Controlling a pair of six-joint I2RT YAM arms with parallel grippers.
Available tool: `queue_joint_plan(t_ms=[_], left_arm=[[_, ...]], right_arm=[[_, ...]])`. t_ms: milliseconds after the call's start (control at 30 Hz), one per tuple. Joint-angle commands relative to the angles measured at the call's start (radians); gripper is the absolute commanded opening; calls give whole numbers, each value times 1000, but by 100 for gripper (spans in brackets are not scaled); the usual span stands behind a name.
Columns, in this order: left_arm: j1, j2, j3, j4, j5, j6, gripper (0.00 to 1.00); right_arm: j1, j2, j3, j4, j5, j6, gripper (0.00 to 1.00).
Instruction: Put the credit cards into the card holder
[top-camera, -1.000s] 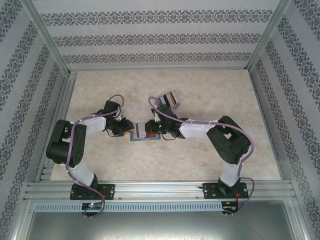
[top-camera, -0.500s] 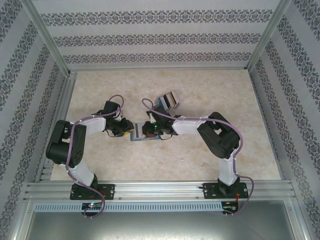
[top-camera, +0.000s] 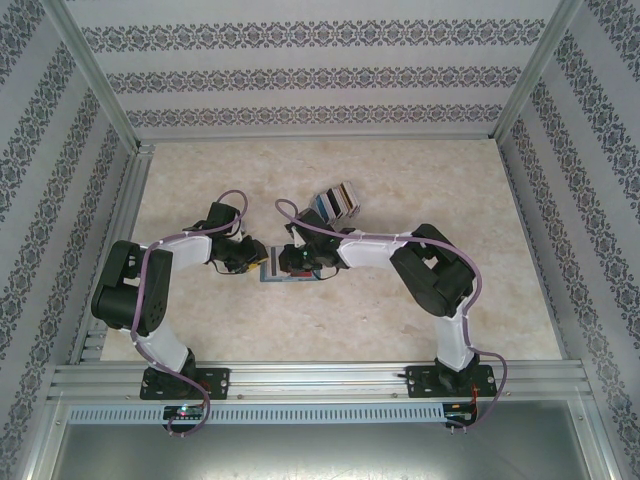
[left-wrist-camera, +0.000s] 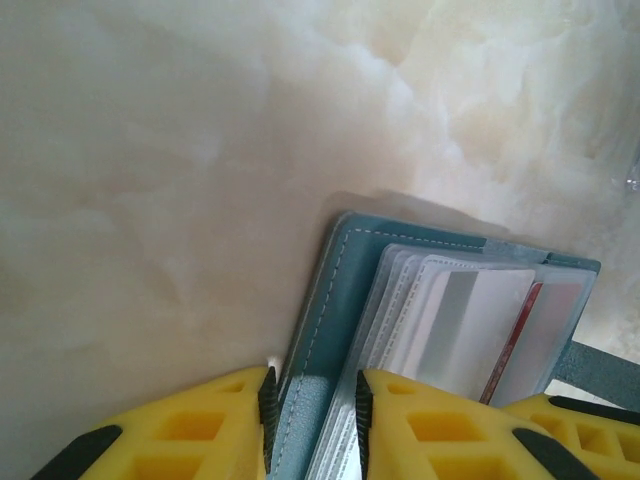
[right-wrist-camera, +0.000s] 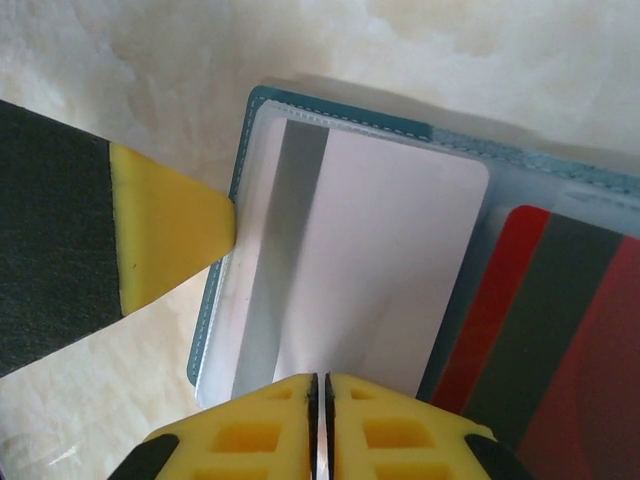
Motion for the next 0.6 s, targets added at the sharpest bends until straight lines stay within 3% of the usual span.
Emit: queue_joint_plan(t_ms=[0, 267, 567], left_arm=[[2, -15, -22, -9, 5, -10, 30], [3, -23, -18, -29, -5, 3, 30], [3, -20, -1, -49, -14, 14, 30]], right_arm=[[19, 24, 34, -41, 8, -25, 16], [21, -10, 34, -69, 17, -39, 24], [-19, -185, -4, -161, 58, -98, 31]])
